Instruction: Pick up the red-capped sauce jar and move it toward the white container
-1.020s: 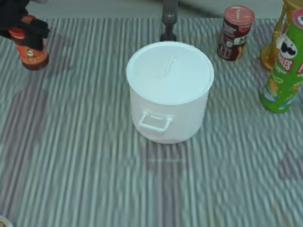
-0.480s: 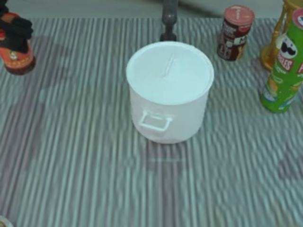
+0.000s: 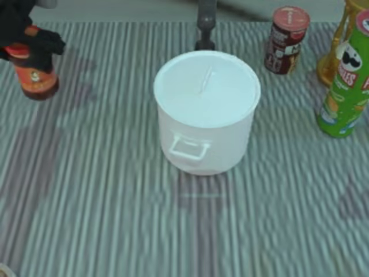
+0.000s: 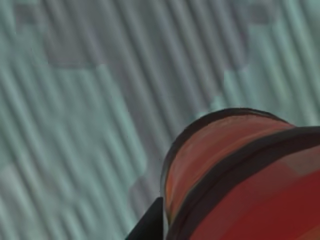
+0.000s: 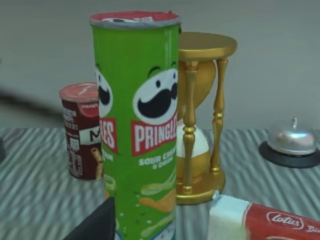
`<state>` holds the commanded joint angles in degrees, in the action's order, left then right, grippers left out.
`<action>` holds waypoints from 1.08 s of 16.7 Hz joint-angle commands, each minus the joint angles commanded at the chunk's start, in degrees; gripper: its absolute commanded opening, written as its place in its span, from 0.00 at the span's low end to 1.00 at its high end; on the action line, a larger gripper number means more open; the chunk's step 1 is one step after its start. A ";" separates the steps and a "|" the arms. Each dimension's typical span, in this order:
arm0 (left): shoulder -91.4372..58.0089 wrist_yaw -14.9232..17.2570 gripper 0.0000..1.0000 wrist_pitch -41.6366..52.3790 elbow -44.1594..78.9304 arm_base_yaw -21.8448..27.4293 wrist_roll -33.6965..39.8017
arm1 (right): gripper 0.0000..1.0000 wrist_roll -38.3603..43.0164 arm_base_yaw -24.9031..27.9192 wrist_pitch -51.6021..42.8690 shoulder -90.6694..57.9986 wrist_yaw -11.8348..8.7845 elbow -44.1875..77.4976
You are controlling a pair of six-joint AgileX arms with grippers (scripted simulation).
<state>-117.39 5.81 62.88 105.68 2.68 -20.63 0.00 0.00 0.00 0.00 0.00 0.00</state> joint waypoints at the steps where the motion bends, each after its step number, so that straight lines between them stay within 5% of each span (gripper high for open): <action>1: 0.83 -1.11 0.00 -1.41 -2.12 1.47 3.62 | 1.00 0.00 0.00 0.00 0.00 0.00 0.00; 9: 8.61 -10.42 0.00 -13.86 -20.86 14.34 34.45 | 1.00 0.00 0.00 0.00 0.00 0.00 0.00; 18: 9.29 -11.82 0.00 -16.92 -24.60 16.26 37.97 | 1.00 0.00 0.00 0.00 0.00 0.00 0.00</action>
<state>-108.10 -6.01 45.95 81.09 18.95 17.34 0.00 0.00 0.00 0.00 0.00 0.00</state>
